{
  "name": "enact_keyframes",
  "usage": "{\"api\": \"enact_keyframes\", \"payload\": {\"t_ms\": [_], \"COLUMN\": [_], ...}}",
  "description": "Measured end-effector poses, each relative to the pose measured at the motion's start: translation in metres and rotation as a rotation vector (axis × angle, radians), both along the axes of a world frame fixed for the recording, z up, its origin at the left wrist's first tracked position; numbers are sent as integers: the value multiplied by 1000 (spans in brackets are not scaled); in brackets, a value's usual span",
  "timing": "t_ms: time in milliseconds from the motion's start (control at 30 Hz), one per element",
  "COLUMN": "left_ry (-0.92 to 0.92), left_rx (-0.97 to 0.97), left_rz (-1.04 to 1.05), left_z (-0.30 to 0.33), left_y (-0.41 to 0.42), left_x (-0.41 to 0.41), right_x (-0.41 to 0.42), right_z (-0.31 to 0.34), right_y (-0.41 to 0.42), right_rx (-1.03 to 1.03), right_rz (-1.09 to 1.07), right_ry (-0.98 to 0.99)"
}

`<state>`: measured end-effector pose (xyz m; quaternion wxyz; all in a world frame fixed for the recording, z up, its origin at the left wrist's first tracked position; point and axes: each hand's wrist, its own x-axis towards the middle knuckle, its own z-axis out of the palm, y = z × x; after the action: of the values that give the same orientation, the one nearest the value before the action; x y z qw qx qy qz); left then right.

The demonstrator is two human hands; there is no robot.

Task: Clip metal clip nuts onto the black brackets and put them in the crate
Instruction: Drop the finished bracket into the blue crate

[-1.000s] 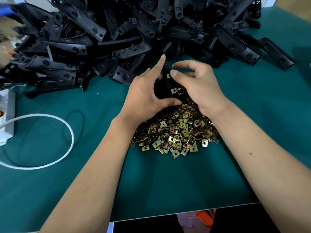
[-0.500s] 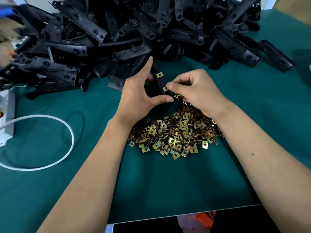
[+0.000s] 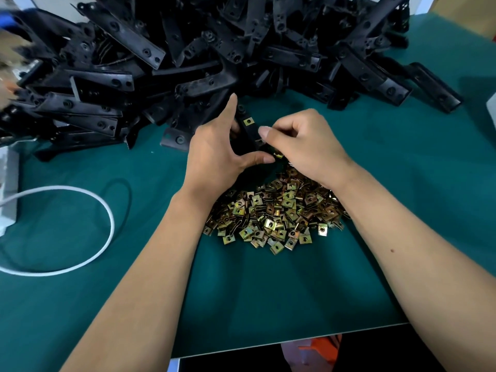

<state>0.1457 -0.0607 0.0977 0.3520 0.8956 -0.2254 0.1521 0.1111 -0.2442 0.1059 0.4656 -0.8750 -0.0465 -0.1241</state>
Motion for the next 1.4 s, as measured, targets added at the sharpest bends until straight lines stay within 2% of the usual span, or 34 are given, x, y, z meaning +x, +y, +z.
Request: {"api": "enact_keyframes", "payload": {"t_ms": [100, 233, 367, 533, 633, 700, 767, 900, 967, 1033, 1100, 1200, 1300, 1400], "left_ry": [-34, -45, -155, -200, -303, -365, -406, -461, -426, -368, -301, -135, -20, 132], "left_rx": [47, 6, 201, 282, 288, 288, 310, 376, 398, 467, 560, 687, 740, 627], "left_rz": [47, 70, 17, -238, -373, -470, -578, -799, -934, -1085, -1181, -1215, -1217, -1214], "left_z": [9, 23, 36, 59, 72, 80, 83, 58, 32, 2, -30, -70, -96, -102], "left_y": [-6, -33, -85, -183, -245, -290, -331, -391, -407, -417, -421, -416, -410, -409], "left_x": [-6, -14, -31, -78, -119, -154, -193, -257, -280, -300, -313, -325, -328, -318], "right_x": [-2, -13, -42, -110, -165, -205, -244, -316, -351, -384, -411, -434, -441, -437], "right_z": [5, 17, 25, 35, 39, 39, 33, -1, -32, -68, -107, -153, -173, -169], "right_y": [3, -2, -34, -115, -170, -205, -236, -281, -299, -316, -331, -336, -334, -332], "right_rx": [-23, -21, -74, -50, -47, 27, 184, 427, 554, 550, 415, 49, -45, -147], "right_rz": [-87, -196, -346, -612, -743, -818, -869, -989, -1084, -1229, -1317, -1320, -1282, -1302], "right_ry": [-62, -160, -232, -250, -237, -242, -310, -398, -317, -156, 110, 597, 774, 826]}}
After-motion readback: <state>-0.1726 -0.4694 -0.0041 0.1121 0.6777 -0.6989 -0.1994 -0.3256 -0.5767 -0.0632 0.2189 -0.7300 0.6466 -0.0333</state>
